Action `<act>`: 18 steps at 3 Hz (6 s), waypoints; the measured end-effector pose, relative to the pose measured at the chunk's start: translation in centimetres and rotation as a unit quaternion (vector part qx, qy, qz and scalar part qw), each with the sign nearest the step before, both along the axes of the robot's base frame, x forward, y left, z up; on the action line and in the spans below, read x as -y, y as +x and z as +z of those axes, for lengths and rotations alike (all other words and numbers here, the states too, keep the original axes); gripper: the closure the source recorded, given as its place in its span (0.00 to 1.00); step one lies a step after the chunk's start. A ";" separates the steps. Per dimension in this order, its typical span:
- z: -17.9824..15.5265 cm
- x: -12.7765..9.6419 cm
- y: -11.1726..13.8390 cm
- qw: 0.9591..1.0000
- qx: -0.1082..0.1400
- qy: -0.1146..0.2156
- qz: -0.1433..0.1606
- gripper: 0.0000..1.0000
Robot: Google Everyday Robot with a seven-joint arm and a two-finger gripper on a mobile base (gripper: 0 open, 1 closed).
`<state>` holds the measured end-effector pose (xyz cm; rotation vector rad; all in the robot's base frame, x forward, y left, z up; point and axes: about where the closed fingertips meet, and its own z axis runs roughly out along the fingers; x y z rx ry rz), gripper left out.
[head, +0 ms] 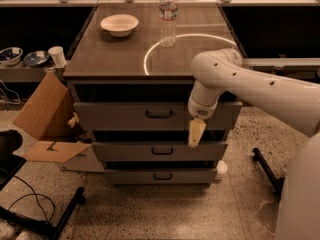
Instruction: Open top drawer
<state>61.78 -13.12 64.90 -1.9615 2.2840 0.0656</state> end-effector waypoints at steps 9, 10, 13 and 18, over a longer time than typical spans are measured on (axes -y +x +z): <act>2.6 0.0 -0.4 1.000 -0.007 -0.002 -0.001 0.02; 0.8 0.3 -3.3 0.999 -0.044 -0.019 -0.005 0.11; 2.7 0.3 -9.9 0.996 -0.081 -0.020 -0.031 0.76; 2.6 1.7 -15.1 0.992 -0.104 -0.030 -0.064 1.00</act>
Offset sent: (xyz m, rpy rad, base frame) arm -0.1121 -0.1150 0.0705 -0.1941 0.0466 -0.0989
